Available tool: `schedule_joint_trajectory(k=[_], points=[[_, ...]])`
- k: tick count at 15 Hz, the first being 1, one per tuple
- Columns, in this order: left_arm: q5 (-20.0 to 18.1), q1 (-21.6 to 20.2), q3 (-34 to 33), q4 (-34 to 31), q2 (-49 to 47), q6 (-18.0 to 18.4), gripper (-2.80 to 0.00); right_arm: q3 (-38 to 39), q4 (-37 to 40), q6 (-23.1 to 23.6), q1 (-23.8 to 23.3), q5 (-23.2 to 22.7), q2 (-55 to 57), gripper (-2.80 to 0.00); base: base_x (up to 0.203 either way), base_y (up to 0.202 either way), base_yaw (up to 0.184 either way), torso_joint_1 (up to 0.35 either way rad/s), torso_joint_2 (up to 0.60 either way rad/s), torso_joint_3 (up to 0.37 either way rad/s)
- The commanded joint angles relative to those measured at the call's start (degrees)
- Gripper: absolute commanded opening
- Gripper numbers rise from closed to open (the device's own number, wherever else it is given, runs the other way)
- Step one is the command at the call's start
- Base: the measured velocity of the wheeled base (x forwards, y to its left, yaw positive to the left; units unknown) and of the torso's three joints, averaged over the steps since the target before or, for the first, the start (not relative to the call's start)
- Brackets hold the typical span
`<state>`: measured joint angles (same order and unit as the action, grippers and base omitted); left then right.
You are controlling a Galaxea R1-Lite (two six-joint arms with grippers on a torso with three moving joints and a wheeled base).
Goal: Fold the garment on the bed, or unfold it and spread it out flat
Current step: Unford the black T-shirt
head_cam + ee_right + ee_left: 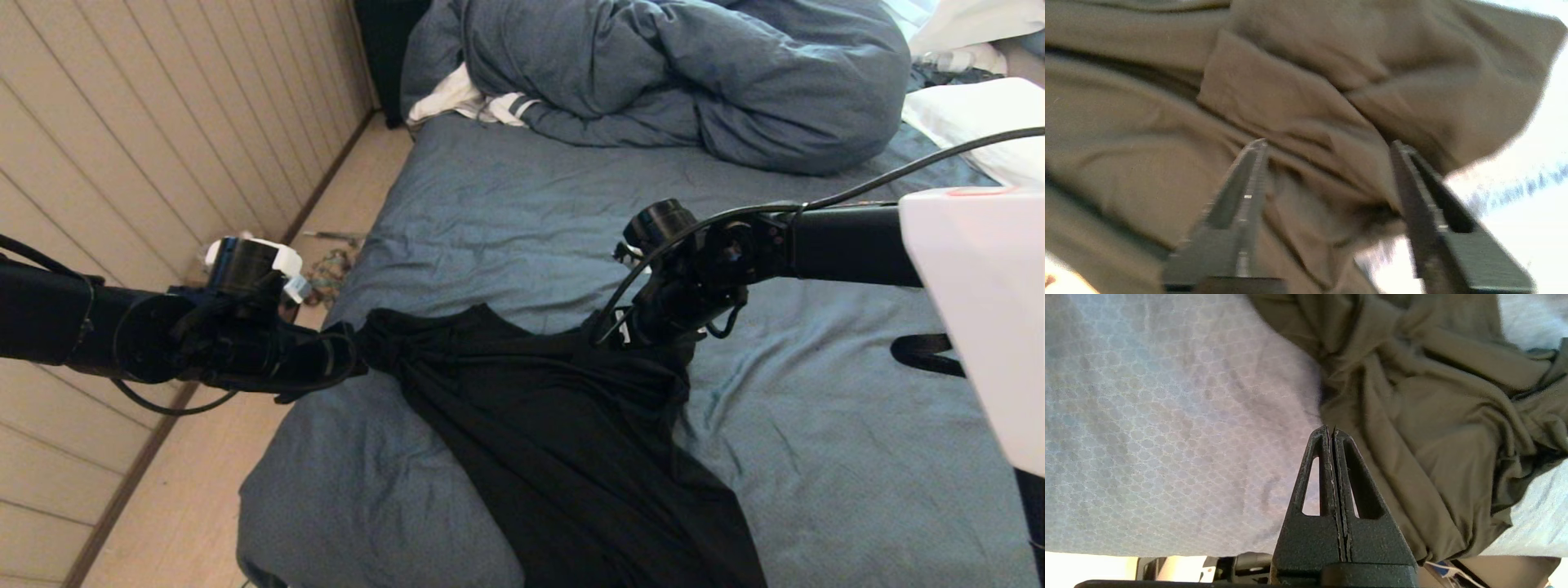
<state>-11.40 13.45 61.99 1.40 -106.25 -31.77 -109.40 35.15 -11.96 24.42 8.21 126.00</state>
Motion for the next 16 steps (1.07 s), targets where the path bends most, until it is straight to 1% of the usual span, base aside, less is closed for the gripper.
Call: schedule_joint_trajectory(k=[1, 5, 7, 8, 9, 13, 16], points=[[0.0, 0.0, 0.1, 0.0, -1.0, -0.2, -2.8, -2.3, 0.1, 0.0, 0.1, 0.7, 4.0, 0.0, 0.0, 0.0, 0.0, 0.0, 0.0, 0.0], [-0.1, 0.2, 0.1, 0.1, -2.0, -0.1, -2.8, -2.8, -0.4, 0.2, -0.3, 1.2, 7.2, 0.0, 0.0, 0.0, 0.0, 0.0, 0.0, 0.0], [-0.2, 0.2, -0.6, 2.0, -1.9, -0.3, -2.8, -2.7, -3.7, 0.6, -0.8, 1.1, 8.2, 0.0, 0.0, 0.0, 0.0, 0.0, 0.0, 0.0], [-0.1, 0.2, -1.3, 3.5, -1.8, -0.3, -2.8, -2.7, -5.5, 0.6, -1.4, 1.1, 8.8, -0.58, 0.0, 0.0, 0.0, 0.0, 0.0, 0.0], [-0.1, 0.2, -1.5, 3.9, -2.0, -0.3, -2.8, -2.7, -5.7, 0.7, -1.6, 1.1, 8.7, -2.8, 0.0, 0.0, 0.0, 0.0, 0.0, 0.0], [0.0, 0.3, -1.6, 4.1, -2.4, -0.3, -2.8, -2.7, -5.6, 0.7, -1.6, 1.1, 7.4, -2.8, 0.0, 0.0, 0.0, 0.0, 0.0, 0.0], [0.0, 0.4, -1.6, 4.0, -2.8, -0.1, -2.8, -2.2, -5.1, 0.6, -2.0, 1.2, 4.1, -2.8, 0.0, 0.0, 0.0, 0.0, 0.0, 0.0]])
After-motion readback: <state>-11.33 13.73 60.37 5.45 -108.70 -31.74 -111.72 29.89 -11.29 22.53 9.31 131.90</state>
